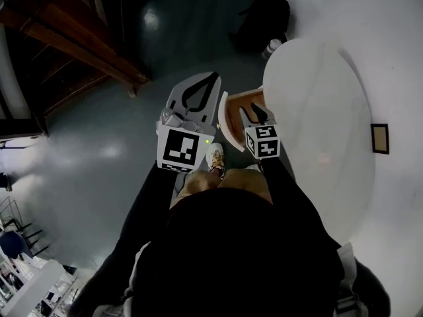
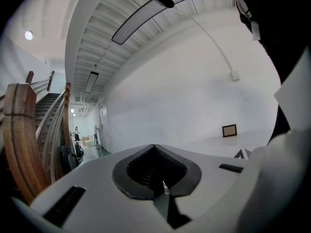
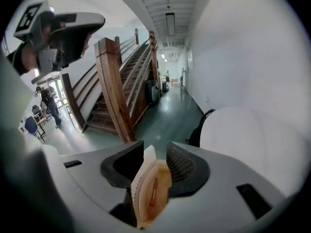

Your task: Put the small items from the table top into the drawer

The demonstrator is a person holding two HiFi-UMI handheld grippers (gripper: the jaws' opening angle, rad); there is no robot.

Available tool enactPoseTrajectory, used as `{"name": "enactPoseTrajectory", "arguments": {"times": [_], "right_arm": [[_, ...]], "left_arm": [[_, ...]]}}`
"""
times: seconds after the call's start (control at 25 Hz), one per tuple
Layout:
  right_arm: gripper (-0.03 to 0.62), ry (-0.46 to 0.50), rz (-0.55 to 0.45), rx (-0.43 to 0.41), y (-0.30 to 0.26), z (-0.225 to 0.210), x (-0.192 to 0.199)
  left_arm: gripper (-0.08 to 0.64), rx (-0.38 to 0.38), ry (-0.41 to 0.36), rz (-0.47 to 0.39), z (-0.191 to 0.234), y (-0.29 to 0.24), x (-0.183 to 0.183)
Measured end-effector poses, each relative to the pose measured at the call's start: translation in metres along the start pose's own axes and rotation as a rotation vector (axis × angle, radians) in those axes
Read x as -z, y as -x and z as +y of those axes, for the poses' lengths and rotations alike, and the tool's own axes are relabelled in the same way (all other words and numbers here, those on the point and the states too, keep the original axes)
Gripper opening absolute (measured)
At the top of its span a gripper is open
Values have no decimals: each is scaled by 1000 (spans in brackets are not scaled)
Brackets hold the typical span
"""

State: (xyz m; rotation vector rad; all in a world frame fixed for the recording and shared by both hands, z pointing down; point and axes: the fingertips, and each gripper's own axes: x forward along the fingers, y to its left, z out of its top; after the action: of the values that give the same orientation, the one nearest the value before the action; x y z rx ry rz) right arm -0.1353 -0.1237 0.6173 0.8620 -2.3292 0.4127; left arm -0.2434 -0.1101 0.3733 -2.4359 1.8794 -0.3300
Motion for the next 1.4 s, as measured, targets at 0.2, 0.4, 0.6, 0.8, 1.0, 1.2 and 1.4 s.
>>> {"name": "enactPoseTrajectory", "arguments": {"times": [0.2,0.4,0.6,0.8,1.0,1.2,1.4], "right_arm": [[160,50,-220,28,30,-8,-93],[160,93,-418,46,76,-12,-176],[160,124,-577,75,124,-19,-230],[160,138,-695,77,162,-22,-266],[160,157,-698,105,168,-32,-265],[160,137,-691,170,186,-63,-253],[160,81,-681,272,222,-111,-230]], "left_arm": [[15,-34,-18,-14,11,-4,-17],[15,-46,-48,-48,18,-11,-41],[15,-61,-72,-92,26,-15,-64],[15,-83,-90,-115,38,-16,-83],[15,-45,-117,-130,26,-29,-93],[15,19,-117,-135,2,-51,-98],[15,103,-109,-164,-42,-82,-116]]}}
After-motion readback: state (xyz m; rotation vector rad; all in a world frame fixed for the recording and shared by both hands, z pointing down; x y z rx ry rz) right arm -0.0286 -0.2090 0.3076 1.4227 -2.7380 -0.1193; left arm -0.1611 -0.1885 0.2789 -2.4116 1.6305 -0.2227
